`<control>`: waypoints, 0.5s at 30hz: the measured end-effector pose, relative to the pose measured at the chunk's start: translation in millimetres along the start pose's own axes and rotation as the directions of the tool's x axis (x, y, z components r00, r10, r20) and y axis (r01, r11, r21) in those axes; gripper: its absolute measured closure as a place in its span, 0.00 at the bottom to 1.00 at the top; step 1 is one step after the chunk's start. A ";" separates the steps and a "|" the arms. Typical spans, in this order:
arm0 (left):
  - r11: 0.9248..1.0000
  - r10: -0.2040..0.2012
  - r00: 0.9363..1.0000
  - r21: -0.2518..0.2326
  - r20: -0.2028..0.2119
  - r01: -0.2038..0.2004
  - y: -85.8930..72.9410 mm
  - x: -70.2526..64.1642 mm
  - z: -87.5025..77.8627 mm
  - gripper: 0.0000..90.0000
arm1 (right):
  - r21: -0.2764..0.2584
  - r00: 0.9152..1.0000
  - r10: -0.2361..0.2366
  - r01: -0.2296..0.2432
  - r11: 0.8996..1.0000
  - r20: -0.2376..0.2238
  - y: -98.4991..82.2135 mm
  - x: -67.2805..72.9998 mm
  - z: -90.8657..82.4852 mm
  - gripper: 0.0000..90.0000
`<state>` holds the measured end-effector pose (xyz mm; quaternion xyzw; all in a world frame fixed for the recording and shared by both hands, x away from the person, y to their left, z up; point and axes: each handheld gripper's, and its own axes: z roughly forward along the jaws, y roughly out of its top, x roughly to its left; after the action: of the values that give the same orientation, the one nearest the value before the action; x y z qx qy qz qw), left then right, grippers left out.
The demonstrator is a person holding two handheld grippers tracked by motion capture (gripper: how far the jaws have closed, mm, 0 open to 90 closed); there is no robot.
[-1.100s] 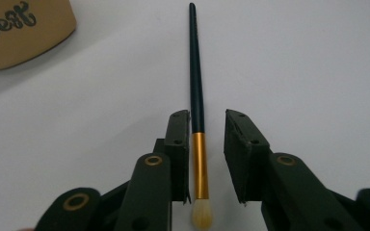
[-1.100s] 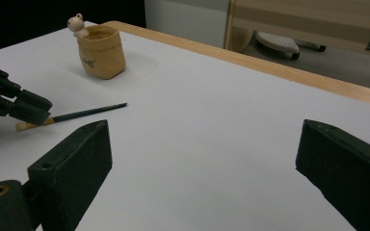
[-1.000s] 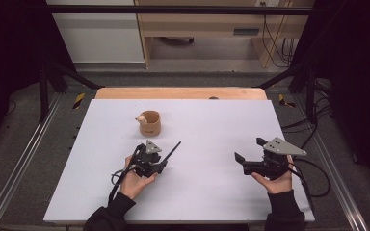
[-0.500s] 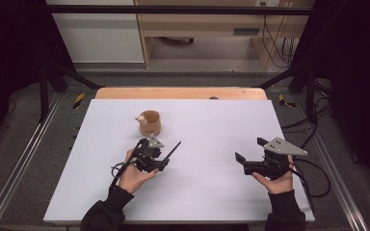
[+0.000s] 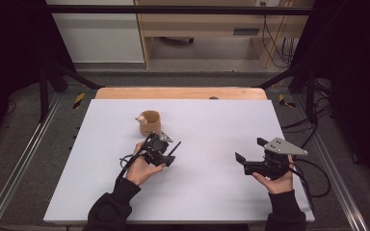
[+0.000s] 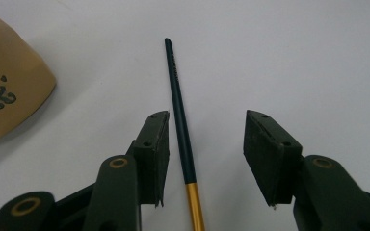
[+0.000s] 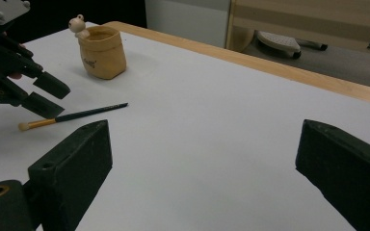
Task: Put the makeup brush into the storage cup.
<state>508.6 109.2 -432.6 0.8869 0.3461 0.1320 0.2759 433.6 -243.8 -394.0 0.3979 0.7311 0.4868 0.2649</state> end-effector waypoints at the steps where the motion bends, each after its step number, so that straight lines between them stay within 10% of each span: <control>1: 1.000 0.001 1.000 -0.002 -0.001 -0.001 1.4 -0.1 1.0 0.57 | 0.000 1.000 0.000 0.000 1.000 0.000 0.0 0.0 0.0 0.06; 15: 0.998 0.026 1.000 0.059 -0.012 -0.025 12.0 4.0 12.5 0.50 | -0.003 1.000 0.006 -0.006 1.000 -0.007 -0.7 -1.3 -0.1 0.07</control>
<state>523.3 99.6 -435.5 0.8983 0.3402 0.1307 0.2456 434.0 -245.1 -394.6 0.3979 0.7302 0.4899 0.2617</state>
